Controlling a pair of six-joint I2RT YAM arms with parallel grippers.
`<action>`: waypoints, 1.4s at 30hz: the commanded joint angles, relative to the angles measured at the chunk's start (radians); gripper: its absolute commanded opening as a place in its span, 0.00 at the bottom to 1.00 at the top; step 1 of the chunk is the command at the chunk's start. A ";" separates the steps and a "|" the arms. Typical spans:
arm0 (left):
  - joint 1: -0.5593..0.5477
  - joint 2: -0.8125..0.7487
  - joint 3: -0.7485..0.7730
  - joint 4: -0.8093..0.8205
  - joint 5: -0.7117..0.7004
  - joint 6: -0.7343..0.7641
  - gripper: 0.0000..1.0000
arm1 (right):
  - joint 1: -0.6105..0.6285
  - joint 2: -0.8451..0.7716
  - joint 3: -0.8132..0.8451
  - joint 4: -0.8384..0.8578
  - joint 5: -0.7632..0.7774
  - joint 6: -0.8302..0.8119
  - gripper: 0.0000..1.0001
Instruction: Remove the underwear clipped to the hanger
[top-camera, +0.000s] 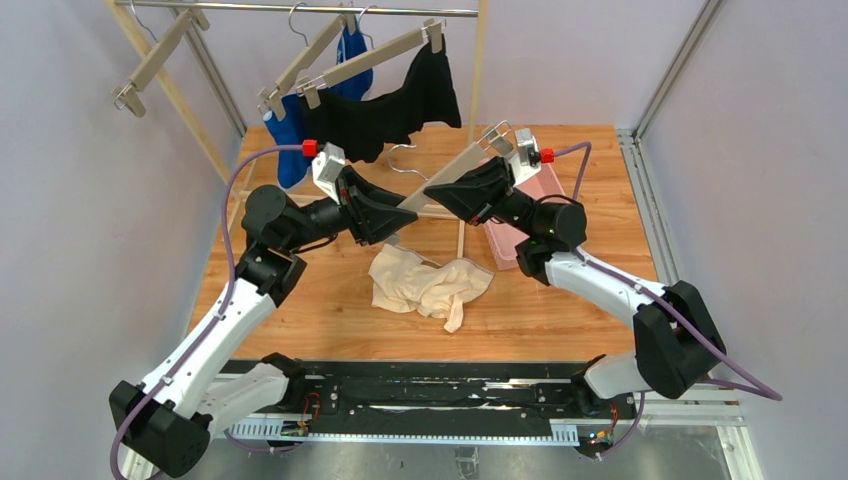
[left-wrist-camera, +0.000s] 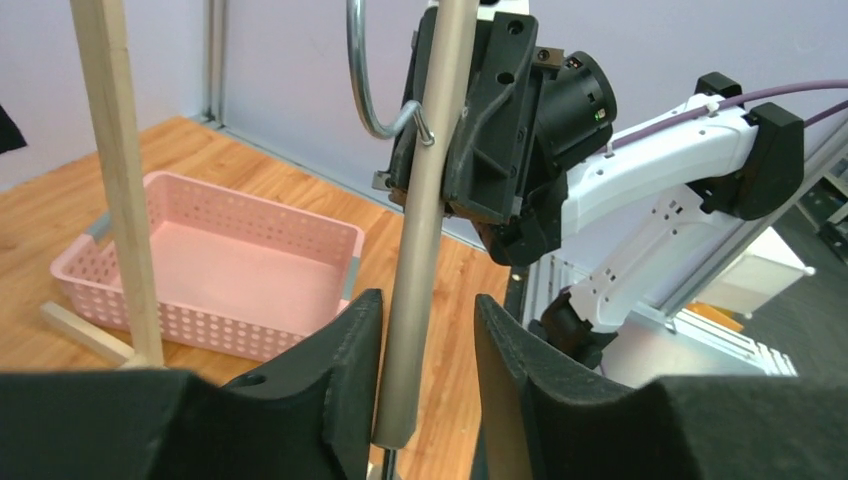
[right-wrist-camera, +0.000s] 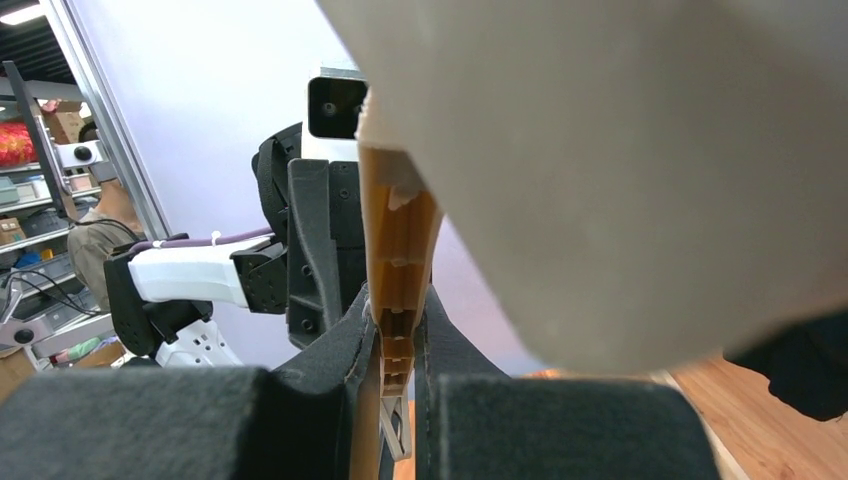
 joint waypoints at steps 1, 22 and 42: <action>-0.004 -0.021 -0.014 0.033 0.018 -0.016 0.44 | 0.018 0.003 0.058 0.052 0.000 -0.006 0.01; -0.003 -0.130 0.052 -0.079 -0.011 0.014 0.00 | 0.020 -0.028 -0.025 -0.025 -0.031 -0.055 0.68; -0.003 -0.376 0.526 -1.238 -0.983 0.398 0.00 | 0.248 -0.149 -0.056 -1.534 0.428 -0.895 0.76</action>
